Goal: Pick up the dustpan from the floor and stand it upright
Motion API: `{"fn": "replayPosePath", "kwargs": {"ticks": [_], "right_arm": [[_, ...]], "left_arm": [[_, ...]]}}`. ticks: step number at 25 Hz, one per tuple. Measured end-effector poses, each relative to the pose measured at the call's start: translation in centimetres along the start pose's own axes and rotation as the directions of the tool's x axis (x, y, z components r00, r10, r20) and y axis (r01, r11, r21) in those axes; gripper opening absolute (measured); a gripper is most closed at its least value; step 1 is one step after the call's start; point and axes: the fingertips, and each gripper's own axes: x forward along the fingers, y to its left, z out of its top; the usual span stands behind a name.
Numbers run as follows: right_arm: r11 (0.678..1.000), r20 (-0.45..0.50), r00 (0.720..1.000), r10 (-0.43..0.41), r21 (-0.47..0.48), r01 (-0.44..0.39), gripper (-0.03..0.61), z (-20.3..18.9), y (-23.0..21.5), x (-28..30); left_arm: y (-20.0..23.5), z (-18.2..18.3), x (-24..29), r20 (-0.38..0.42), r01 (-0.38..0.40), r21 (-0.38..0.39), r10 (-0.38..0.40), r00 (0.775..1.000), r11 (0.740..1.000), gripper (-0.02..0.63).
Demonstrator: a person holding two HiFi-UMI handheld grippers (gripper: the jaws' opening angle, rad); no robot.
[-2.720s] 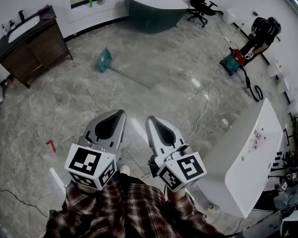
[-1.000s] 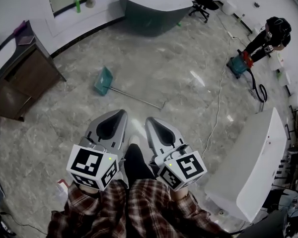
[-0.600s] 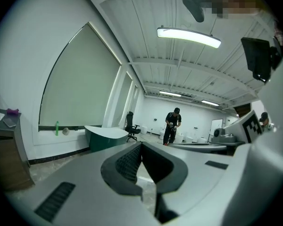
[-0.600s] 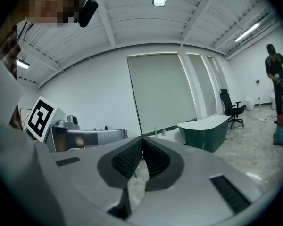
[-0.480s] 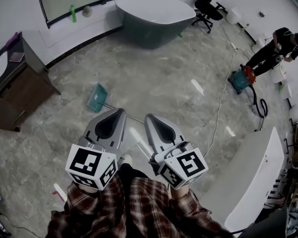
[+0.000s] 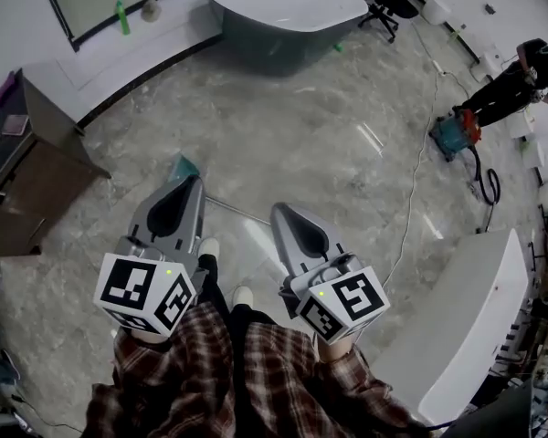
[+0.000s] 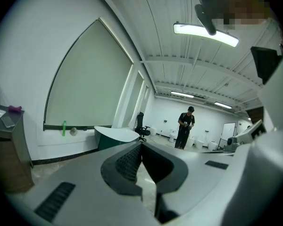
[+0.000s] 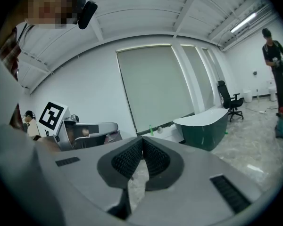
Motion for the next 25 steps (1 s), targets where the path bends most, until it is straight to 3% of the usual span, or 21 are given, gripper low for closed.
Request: {"fn": "replayPosePath", "kwargs": {"ticks": [6,12,19,25], "right_arm": [[0.996,0.049,0.996,-0.079,0.057,0.076,0.011,3.1,-2.8,6.4],[0.979,0.044,0.980,-0.196,0.071,0.192,0.011,2.9,-5.6,9.4],[0.941,0.005,0.948,-0.318,0.119,0.316,0.011,1.7,-9.0,8.7],[0.934,-0.014,0.940,-0.341,0.111,0.340,0.011,2.5,-11.2,7.2]], "left_arm": [[3.6,3.0,6.0,-0.028,0.084,0.040,-0.082,0.996,0.996,0.011],[5.4,2.8,10.4,-0.092,0.197,0.051,-0.191,0.977,0.979,0.011],[4.0,1.5,14.2,-0.151,0.304,0.033,-0.296,0.943,0.952,0.011],[1.4,1.3,16.1,-0.170,0.337,0.024,-0.328,0.929,0.941,0.011]]}}
